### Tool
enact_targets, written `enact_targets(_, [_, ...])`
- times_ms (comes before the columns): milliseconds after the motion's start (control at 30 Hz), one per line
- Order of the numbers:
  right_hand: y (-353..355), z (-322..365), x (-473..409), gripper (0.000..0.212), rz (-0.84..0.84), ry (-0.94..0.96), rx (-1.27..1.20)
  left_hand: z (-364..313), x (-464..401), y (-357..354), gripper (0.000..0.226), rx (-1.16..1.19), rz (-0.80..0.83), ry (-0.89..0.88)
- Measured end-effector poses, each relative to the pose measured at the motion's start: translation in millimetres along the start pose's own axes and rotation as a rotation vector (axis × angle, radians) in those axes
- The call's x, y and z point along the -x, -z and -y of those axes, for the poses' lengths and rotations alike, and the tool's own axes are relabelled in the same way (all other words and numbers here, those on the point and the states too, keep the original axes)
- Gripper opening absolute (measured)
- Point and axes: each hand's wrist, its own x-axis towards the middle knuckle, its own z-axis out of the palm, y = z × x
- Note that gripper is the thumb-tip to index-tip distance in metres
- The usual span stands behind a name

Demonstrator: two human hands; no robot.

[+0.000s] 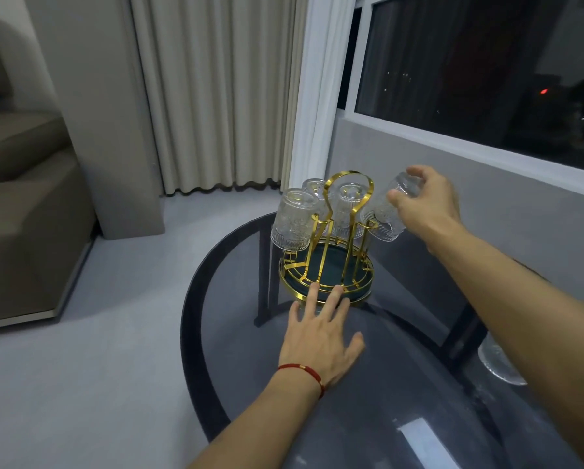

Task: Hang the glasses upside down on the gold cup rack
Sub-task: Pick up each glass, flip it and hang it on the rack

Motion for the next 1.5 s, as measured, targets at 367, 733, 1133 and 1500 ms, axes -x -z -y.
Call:
enact_targets(367, [-24,-14,-8,0.053,0.231,-0.029,-0.018,1,0,-1,0.068,0.02,0.01,0.01])
enact_targets(733, [3,-55,48,0.076,0.322,0.278,0.341,4,0,1,0.064,0.022,-0.018,0.008])
enact_targets(1133, [97,-111,213,0.061,0.167,0.333,0.43,-1,7,5,0.06,-0.014,-0.048,0.127])
enact_targets(1500, [161,-188,188,0.127,-0.251,-0.538,0.316,-166,16,20,0.077,0.336,-0.263,-0.204])
